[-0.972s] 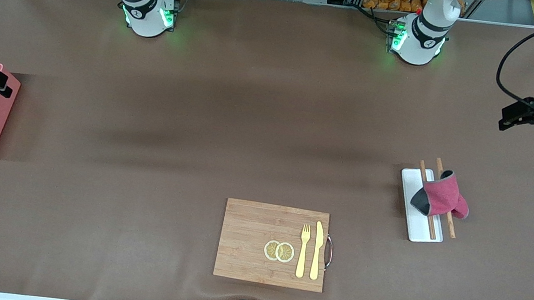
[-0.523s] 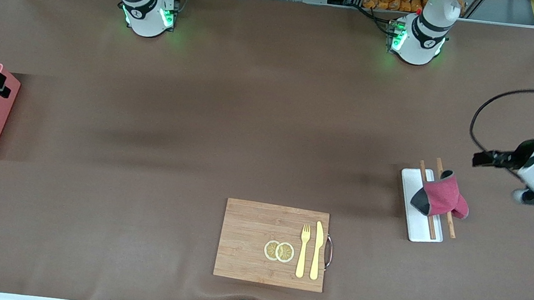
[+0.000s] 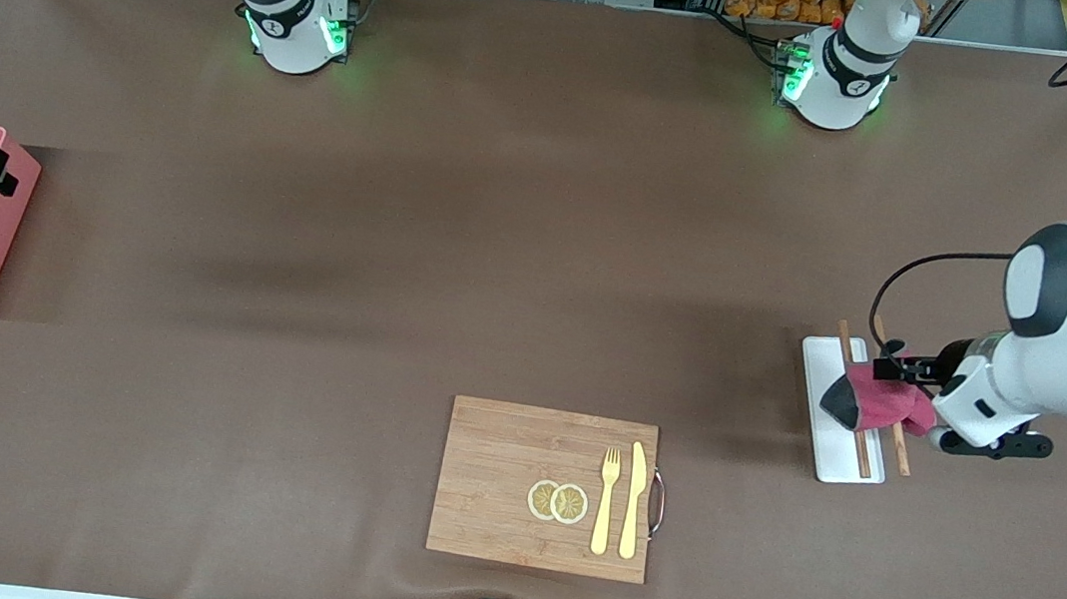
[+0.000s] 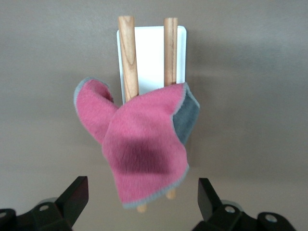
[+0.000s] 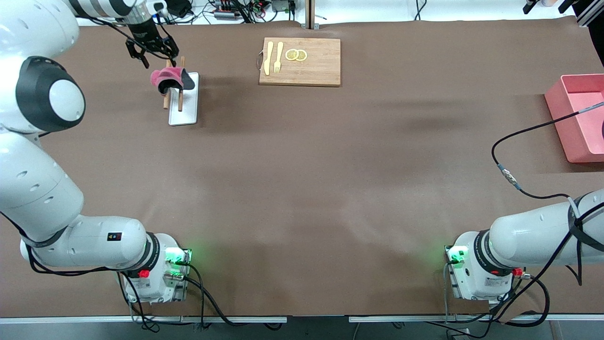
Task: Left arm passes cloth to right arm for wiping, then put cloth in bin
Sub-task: 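Lower the left gripper and grasp the pink cloth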
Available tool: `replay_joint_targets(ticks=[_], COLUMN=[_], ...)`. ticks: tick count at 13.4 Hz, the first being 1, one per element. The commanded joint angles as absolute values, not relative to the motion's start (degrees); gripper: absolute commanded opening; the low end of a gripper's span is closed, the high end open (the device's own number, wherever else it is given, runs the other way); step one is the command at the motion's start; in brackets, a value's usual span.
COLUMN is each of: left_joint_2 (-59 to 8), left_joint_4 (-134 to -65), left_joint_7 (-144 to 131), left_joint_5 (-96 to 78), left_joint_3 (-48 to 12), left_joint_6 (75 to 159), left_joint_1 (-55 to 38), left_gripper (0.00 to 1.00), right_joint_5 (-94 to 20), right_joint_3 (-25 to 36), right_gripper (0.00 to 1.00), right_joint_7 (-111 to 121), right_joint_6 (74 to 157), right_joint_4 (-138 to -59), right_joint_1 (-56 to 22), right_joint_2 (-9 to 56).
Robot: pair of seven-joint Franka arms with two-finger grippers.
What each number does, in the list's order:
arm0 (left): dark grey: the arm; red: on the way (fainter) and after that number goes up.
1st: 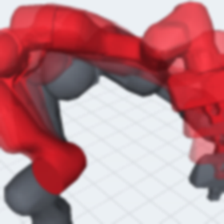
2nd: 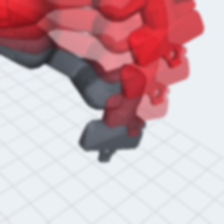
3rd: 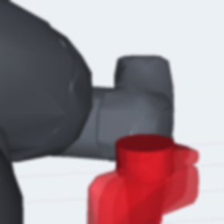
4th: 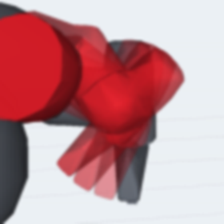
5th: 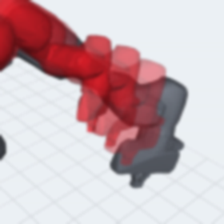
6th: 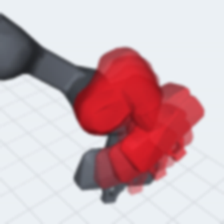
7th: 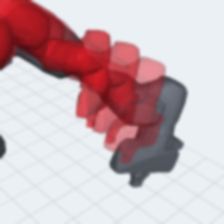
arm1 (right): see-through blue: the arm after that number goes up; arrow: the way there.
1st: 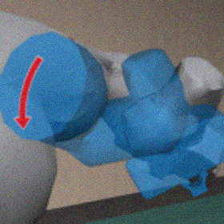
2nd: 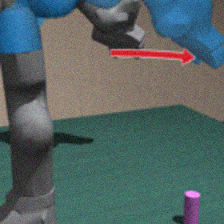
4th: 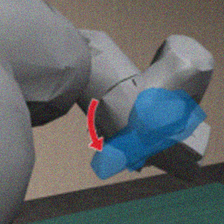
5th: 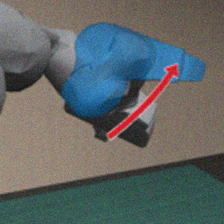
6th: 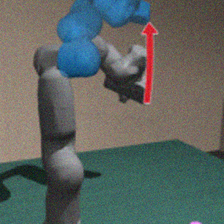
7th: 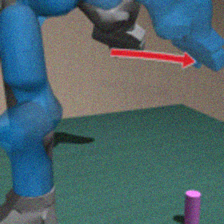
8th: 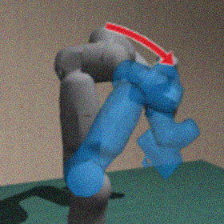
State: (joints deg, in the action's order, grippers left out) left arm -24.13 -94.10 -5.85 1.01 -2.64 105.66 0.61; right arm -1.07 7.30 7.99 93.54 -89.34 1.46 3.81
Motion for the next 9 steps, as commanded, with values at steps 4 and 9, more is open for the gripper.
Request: replay_joint_targets(ticks=[4,9], left_joint_2=[-27.3,-27.7], left_joint_4=[-94.7,-94.5], left_joint_7=[-6.9,-6.9], left_joint_5=[2.5,2.5], left_joint_3=[-2.8,-2.6], left_joint_6=[108.8,108.8], left_joint_1=[1.0,1.0], left_gripper=[0.84,0.29], right_joint_5=[-0.5,-0.6], right_joint_3=[6.3,6.3], right_gripper=[1.00,1.00], right_joint_7=[5.7,4.5], right_joint_6=[92.9,92.7], right_joint_4=[-89.1,-89.2], right_joint_1=[2.5,2.5], right_joint_2=[4.0,4.0])
